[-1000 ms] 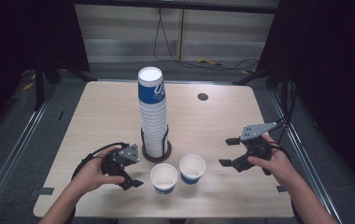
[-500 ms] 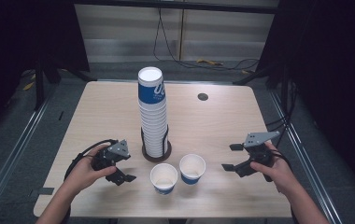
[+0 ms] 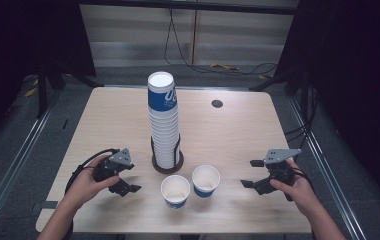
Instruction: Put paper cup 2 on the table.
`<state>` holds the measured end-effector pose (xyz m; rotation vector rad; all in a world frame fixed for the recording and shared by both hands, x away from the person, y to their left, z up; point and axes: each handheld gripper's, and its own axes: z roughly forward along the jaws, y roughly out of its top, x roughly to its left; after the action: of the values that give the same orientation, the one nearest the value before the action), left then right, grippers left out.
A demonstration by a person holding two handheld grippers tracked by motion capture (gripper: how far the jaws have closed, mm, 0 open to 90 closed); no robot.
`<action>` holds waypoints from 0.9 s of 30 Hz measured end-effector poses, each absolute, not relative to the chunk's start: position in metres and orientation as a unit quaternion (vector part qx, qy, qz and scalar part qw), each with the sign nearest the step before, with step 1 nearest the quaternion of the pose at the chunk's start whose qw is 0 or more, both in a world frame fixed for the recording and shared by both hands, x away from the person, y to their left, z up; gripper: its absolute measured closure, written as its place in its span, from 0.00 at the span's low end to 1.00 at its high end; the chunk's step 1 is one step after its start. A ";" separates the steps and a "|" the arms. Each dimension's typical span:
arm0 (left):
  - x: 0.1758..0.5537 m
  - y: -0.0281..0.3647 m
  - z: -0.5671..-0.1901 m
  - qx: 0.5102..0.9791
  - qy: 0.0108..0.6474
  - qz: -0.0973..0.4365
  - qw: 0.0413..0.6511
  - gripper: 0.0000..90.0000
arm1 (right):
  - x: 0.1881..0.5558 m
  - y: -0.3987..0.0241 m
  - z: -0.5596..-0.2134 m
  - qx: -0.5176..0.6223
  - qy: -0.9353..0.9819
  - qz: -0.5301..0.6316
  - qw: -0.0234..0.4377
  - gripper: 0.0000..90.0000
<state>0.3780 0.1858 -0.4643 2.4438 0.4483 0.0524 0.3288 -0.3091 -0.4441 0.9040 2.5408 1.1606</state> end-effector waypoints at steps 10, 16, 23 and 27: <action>0.380 0.193 -0.471 0.923 0.185 0.028 0.337 0.18 | 0.322 -0.318 -0.462 0.324 0.855 0.389 0.112 0.17; 0.380 0.198 -0.475 0.919 0.196 0.030 0.340 0.18 | 0.318 -0.323 -0.470 0.335 0.850 0.392 0.112 0.17; 0.381 0.205 -0.480 0.917 0.208 0.033 0.339 0.18 | 0.314 -0.329 -0.478 0.342 0.851 0.380 0.120 0.17; 0.381 0.207 -0.482 0.916 0.207 0.043 0.341 0.18 | 0.313 -0.330 -0.482 0.339 0.853 0.376 0.128 0.17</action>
<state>0.3812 0.2074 -0.4821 2.3820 0.5397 0.1106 0.3131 -0.3298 -0.4818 0.9862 2.4807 1.0945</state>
